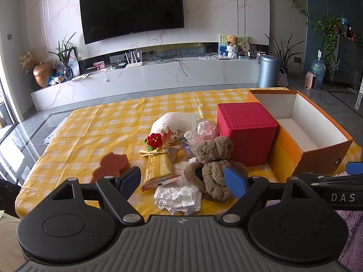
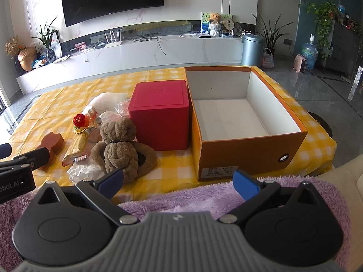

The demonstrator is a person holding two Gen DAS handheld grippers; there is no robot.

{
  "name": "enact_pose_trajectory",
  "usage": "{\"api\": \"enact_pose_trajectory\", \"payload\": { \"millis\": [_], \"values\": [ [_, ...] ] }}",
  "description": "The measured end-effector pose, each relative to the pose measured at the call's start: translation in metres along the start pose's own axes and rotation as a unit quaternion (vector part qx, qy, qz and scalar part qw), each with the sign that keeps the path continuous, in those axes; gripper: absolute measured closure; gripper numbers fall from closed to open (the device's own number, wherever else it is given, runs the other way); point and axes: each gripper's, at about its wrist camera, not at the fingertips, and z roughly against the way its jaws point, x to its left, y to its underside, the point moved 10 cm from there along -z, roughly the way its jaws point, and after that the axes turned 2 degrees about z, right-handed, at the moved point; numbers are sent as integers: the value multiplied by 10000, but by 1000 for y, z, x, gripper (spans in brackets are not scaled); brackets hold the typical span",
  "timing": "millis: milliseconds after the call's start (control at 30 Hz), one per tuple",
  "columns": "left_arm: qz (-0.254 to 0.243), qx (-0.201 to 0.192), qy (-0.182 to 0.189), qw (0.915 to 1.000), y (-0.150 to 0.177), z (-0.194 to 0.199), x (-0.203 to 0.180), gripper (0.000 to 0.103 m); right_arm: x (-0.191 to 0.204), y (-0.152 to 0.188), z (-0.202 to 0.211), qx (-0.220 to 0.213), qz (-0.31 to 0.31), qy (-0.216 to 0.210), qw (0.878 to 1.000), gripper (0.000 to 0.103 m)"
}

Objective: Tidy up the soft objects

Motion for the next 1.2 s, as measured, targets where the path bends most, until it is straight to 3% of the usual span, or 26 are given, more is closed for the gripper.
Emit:
{"api": "enact_pose_trajectory", "payload": {
  "millis": [200, 433, 567, 667, 700, 967, 1200],
  "values": [
    [29, 63, 31, 10000, 3, -2, 3, 6, 0, 1, 0, -6, -7, -12, 10000, 2],
    [624, 316, 555, 9960, 14, -10, 23, 14, 12, 6, -9, -98, 74, -379, 9992, 3],
    [670, 420, 827, 9934, 20, -17, 31, 25, 28, 6, -17, -104, 249, -733, 9969, 21],
    [690, 449, 861, 9929, 22, -26, 38, 31, 43, 5, -26, -56, 353, -1027, 9941, 29],
    [686, 464, 863, 9928, 23, -30, 41, 31, 49, 5, -30, -44, 429, -1113, 9928, 33],
    [672, 870, 749, 9911, 25, -71, 61, 30, 84, -5, -74, 261, 1033, -1305, 9857, 33],
    [733, 1189, 719, 9876, 25, -116, 68, 23, 102, -12, -131, 736, 1067, -1417, 9814, 33]
  ]
}}
